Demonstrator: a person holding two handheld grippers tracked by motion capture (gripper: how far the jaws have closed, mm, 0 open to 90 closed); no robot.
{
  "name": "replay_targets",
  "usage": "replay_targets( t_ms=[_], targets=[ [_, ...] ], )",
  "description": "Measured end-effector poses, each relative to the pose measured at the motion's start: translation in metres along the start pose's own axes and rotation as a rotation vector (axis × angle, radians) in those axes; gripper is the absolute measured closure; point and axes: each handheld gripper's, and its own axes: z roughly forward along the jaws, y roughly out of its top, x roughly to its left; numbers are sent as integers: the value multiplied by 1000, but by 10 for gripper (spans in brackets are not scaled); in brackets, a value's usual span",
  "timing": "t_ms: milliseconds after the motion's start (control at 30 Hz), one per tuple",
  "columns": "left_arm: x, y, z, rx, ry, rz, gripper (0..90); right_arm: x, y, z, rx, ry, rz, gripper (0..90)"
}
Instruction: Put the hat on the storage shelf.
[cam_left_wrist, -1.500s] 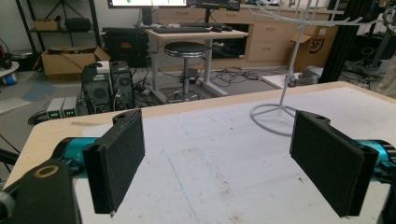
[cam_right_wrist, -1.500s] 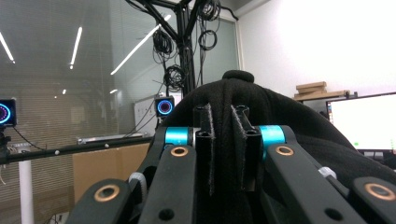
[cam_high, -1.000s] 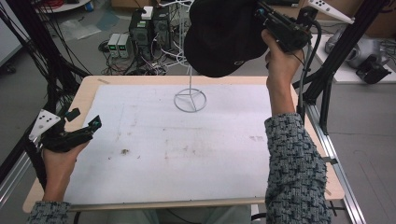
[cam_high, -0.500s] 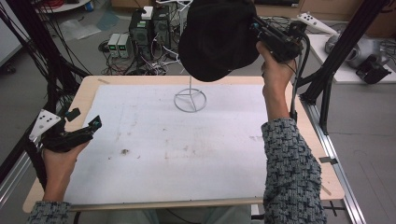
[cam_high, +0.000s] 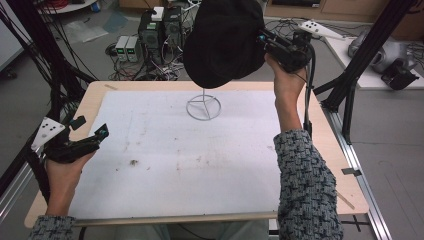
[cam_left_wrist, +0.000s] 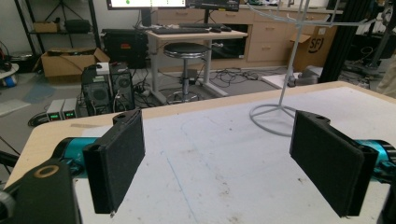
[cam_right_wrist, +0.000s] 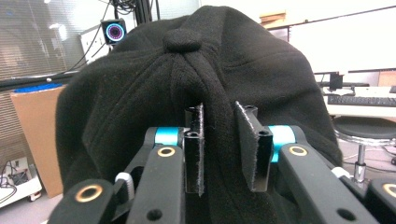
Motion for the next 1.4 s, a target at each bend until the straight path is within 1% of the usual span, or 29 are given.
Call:
replay_targets(
  t_ms=[133, 333, 467, 667, 833, 1033, 1167, 1233, 1300, 1400],
  targets=[
    [0, 1, -1, -4, 1, -1, 183, 1, -2, 2, 31, -19, -24, 731],
    [0, 1, -1, -2, -3, 2, 183, 2, -3, 3, 44, -44, -20, 730],
    [0, 1, -1, -3, -2, 1, 183, 1, -4, 4, 74, -68, -27, 716],
    [0, 1, 0, -4, -3, 2, 183, 2, -6, 7, 92, -61, -35, 698],
    [1, 1, 0, 1, -5, -3, 183, 0, -7, 8, 108, -67, -21, 658],
    [0, 1, 0, -1, -4, -4, 183, -1, -8, 8, 119, -75, -7, 641],
    [0, 1, 0, -1, -5, 3, 183, -1, -9, 9, 135, -89, -11, 628],
    [0, 1, -1, -2, -5, 3, 183, 0, -9, 9, 146, -98, -24, 618],
    [0, 1, 0, -4, -5, 2, 183, 0, -10, 9, 152, -100, -19, 610],
    [0, 2, -1, -4, -4, 2, 183, 0, -9, 9, 155, -104, -27, 603]
  ],
)
